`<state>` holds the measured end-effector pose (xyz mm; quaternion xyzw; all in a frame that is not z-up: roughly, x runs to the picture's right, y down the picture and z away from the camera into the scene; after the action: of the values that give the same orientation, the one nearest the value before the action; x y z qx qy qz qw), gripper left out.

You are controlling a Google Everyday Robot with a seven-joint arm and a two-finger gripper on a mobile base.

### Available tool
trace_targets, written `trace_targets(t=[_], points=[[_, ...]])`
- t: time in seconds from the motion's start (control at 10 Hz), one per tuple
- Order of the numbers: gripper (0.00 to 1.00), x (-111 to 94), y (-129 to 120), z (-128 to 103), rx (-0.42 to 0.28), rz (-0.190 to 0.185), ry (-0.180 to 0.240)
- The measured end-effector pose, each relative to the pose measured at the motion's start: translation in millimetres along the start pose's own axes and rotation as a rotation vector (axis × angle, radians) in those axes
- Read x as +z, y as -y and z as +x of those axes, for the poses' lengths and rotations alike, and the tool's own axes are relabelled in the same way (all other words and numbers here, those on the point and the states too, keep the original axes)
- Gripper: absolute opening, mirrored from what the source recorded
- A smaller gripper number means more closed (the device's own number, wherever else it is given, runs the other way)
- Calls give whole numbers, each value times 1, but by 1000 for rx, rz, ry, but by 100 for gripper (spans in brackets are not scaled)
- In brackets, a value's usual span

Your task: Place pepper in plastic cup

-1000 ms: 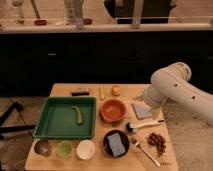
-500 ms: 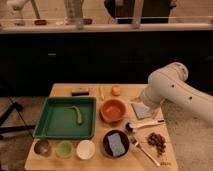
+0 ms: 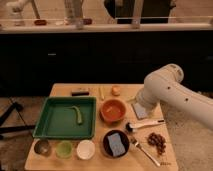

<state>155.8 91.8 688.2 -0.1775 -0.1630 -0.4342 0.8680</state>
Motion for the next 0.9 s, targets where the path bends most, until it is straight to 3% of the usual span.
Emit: trace_targets(t=[0.5, 0.9], points=[[80, 22, 90, -56, -256, 77, 8], [80, 41, 156, -88, -386, 87, 37]])
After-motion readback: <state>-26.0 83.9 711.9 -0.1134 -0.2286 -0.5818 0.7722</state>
